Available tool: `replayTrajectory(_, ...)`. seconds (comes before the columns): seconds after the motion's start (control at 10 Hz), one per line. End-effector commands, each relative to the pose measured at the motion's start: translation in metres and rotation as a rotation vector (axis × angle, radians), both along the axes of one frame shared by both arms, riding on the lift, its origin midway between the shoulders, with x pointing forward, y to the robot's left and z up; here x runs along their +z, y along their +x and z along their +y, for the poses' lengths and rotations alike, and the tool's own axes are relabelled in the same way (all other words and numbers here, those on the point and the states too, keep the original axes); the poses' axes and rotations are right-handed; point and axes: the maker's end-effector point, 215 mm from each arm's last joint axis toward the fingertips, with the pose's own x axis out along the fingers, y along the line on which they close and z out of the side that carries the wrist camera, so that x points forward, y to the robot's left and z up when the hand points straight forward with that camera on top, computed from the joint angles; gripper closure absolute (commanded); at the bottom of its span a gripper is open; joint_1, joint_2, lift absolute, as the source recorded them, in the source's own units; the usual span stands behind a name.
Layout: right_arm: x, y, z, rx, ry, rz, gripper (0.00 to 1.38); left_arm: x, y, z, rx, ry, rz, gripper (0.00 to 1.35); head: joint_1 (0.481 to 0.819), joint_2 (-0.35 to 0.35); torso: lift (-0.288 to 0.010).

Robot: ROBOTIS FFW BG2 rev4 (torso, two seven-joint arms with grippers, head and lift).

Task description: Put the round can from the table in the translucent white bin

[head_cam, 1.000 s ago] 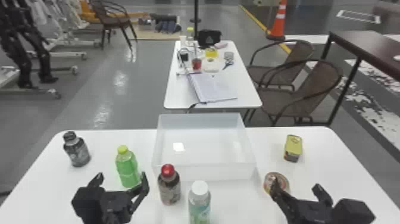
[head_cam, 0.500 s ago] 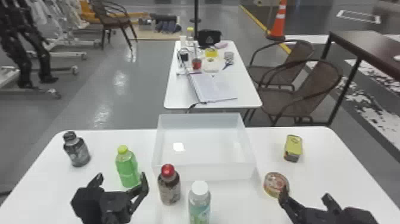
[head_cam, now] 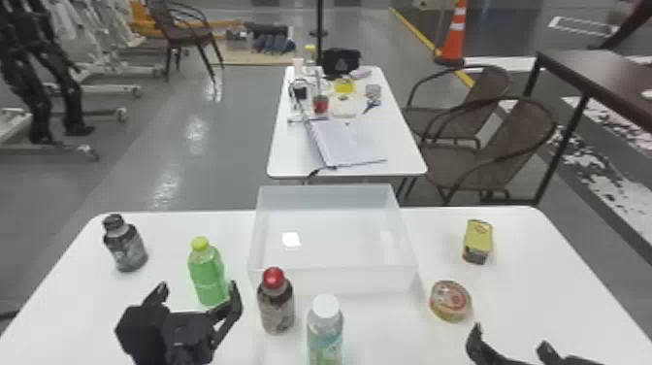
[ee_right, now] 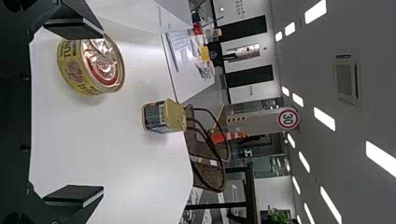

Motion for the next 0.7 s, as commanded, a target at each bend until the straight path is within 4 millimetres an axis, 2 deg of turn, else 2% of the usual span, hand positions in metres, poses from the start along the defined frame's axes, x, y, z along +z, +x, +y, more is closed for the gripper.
replayTrajectory(0.0, -0.013, 0.009, 0.001, 0.039, 0.000, 0.019, 0.12, -0.001, 0.000, 0.000, 0.001, -0.004, 0.001, 0.11, 0.549, 0.000, -0.100)
replayTrajectory(0.1, -0.014, 0.019, 0.001, 0.077, -0.007, 0.017, 0.12, 0.000, 0.000, 0.000, 0.001, -0.004, 0.000, 0.11, 0.549, 0.000, -0.100)
replayTrajectory(0.6, -0.034, 0.047, 0.026, 0.187, -0.009, 0.080, 0.12, 0.000, 0.000, 0.001, 0.003, -0.008, 0.000, 0.11, 0.549, 0.000, -0.100)
